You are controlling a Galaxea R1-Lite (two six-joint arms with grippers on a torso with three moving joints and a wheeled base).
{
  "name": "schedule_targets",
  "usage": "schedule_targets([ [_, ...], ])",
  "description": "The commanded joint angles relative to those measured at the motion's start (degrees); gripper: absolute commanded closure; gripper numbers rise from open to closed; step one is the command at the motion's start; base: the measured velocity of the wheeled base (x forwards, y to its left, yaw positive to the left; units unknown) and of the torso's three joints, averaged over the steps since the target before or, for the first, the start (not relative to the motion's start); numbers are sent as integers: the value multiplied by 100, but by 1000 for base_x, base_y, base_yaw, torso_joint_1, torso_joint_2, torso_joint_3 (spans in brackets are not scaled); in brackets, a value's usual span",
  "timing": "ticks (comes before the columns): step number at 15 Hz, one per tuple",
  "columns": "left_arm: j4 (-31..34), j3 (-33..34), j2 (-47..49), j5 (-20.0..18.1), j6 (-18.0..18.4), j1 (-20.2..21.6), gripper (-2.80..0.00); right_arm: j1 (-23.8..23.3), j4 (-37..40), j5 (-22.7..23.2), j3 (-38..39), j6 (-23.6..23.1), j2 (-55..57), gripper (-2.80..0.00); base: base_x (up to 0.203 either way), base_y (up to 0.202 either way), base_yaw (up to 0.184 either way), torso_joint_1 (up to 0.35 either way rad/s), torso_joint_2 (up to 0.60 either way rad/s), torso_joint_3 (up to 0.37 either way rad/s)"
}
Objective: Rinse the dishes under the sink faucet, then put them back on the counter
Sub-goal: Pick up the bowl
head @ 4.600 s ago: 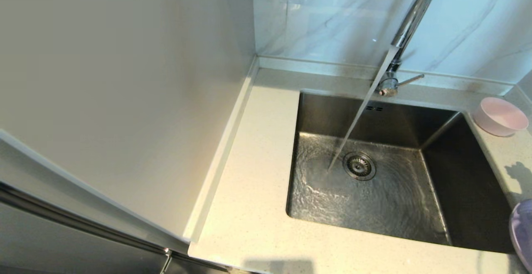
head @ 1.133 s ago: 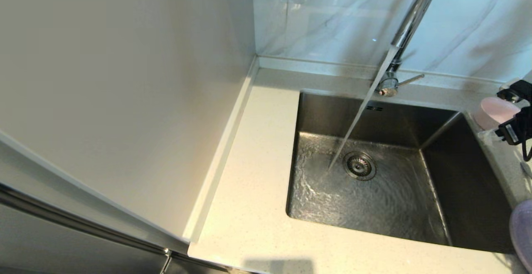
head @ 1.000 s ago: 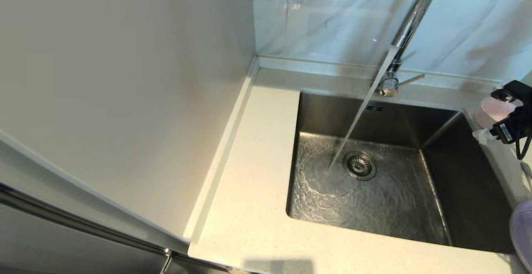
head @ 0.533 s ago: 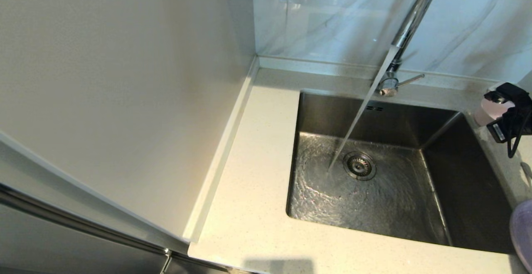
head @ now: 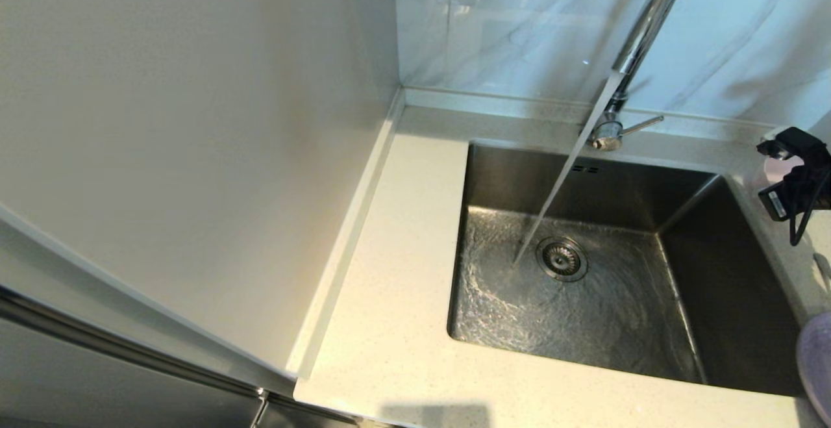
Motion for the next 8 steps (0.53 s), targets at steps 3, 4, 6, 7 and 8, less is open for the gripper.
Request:
schedule_targets([
  [3, 0, 0, 0, -6, 0, 0, 0, -1, 30, 500, 464, -27, -572, 0, 0, 0, 0, 0, 0, 0],
  [4, 0, 0, 0, 3, 0, 0, 0, 1, 61, 812, 762, -47, -847, 0, 0, 0, 0, 0, 0, 0],
  [6, 0, 0, 0, -4, 0, 0, 0, 51, 255, 1656, 1356, -136, -1495, 0, 0, 0, 0, 0, 0, 0],
  [7, 0, 0, 0, 3, 0, 0, 0, 162, 478, 2110, 1598, -187, -1848, 0, 0, 0, 0, 0, 0, 0],
  [8, 0, 0, 0, -6, 0, 0, 0, 355, 786, 2495, 1808, -219, -2218, 0, 0, 0, 0, 0, 0, 0],
])
